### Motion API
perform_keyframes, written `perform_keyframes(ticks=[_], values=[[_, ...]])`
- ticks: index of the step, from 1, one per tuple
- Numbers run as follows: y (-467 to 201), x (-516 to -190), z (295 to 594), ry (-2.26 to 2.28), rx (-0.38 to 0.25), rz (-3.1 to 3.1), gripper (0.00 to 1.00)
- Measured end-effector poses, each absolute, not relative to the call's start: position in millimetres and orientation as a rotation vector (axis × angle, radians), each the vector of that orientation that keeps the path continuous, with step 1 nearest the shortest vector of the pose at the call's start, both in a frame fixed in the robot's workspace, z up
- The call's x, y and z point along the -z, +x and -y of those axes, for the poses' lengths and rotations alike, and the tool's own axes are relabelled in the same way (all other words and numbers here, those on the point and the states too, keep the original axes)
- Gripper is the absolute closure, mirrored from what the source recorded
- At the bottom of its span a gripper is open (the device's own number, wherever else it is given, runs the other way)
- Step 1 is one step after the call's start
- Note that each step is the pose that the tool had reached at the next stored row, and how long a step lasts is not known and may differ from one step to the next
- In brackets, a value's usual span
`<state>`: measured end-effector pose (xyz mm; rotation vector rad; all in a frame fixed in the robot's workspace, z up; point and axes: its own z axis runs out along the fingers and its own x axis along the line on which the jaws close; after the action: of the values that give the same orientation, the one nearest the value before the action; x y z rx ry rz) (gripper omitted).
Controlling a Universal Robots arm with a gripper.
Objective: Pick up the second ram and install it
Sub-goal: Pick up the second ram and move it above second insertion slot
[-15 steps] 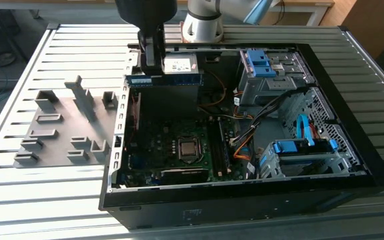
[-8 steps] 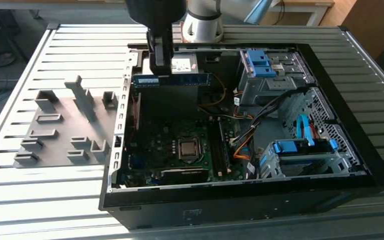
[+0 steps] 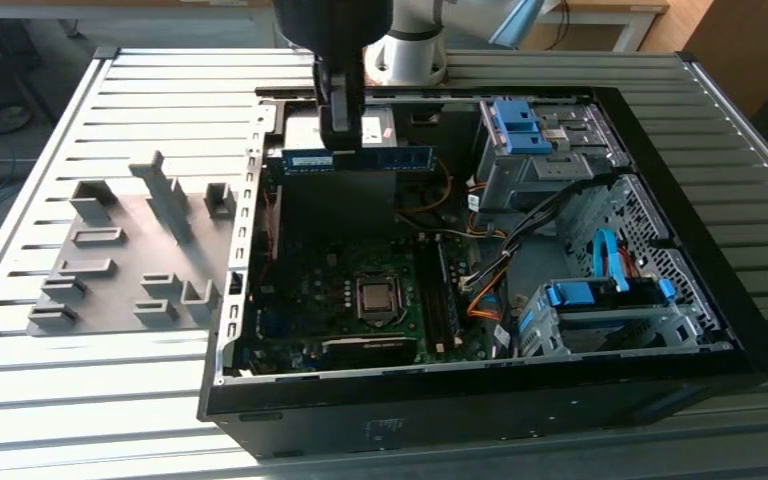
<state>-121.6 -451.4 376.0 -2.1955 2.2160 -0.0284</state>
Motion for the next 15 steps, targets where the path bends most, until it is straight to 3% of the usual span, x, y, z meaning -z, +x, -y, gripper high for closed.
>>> perform_keyframes(ticks=[15], values=[[-93.9,-376.0,451.4,-2.196,0.028,-2.216,0.86]])
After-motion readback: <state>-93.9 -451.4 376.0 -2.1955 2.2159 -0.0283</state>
